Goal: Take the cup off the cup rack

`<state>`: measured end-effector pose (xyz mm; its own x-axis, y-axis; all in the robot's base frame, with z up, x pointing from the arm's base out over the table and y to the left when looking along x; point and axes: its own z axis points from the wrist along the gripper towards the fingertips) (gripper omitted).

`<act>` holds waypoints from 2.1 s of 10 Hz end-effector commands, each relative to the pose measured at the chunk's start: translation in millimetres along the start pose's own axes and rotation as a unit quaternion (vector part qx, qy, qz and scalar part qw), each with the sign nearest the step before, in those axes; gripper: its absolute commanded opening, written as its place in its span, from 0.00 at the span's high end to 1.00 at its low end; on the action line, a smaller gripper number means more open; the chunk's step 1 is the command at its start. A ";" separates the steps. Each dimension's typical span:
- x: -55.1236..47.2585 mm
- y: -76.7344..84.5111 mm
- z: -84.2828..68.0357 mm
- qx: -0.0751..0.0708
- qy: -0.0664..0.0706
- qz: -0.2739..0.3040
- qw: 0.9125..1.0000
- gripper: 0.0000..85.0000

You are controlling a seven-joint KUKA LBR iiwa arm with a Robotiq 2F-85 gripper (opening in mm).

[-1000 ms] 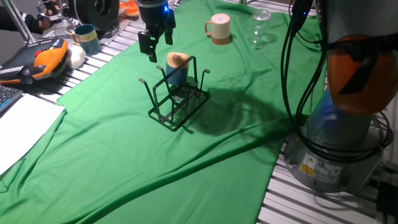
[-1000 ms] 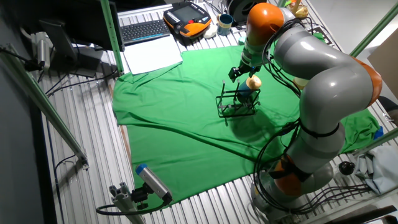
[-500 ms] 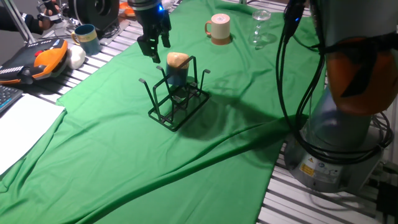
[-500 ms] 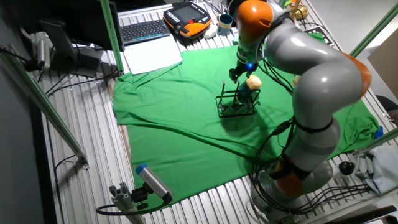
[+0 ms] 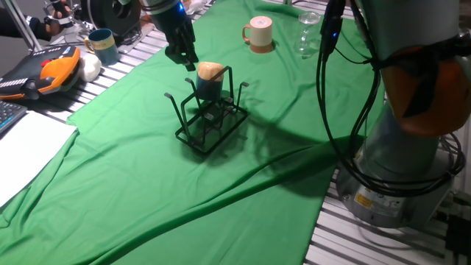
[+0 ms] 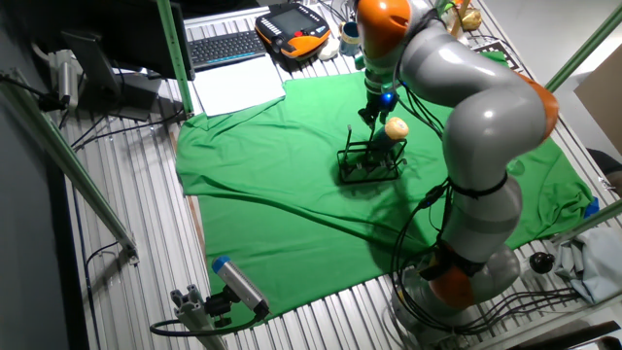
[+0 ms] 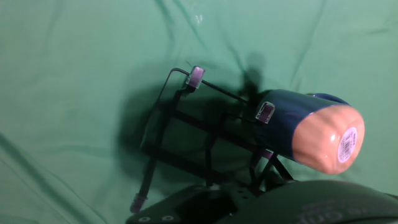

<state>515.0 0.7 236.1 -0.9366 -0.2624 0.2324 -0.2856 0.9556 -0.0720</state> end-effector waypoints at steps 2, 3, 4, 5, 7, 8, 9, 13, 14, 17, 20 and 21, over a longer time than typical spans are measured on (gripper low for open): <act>0.0 0.1 0.2 -0.001 -0.001 -0.003 1.000 1.00; 0.0 0.1 0.2 -0.001 -0.001 -0.003 1.000 1.00; 0.0 0.0 0.2 -0.001 -0.001 0.000 1.000 1.00; 0.0 0.0 0.2 -0.001 -0.001 0.000 1.000 1.00; 0.0 0.0 0.2 -0.001 -0.001 0.000 1.000 1.00; 0.0 0.0 0.2 -0.001 -0.001 0.003 1.000 1.00; 0.0 0.0 0.2 -0.001 -0.001 0.003 1.000 1.00; -0.2 -0.2 0.0 0.000 0.002 0.004 1.000 1.00; -0.1 -0.2 0.0 0.000 0.002 0.003 1.000 1.00; -0.4 -0.4 -0.2 0.000 0.002 0.025 1.000 1.00; -0.4 -0.6 -0.3 0.002 0.000 0.047 0.999 1.00; -0.4 -0.6 -0.3 0.002 0.000 0.047 0.999 1.00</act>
<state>515.7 0.3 236.3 -0.9594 -0.1714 0.2240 -0.1972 0.9755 -0.0981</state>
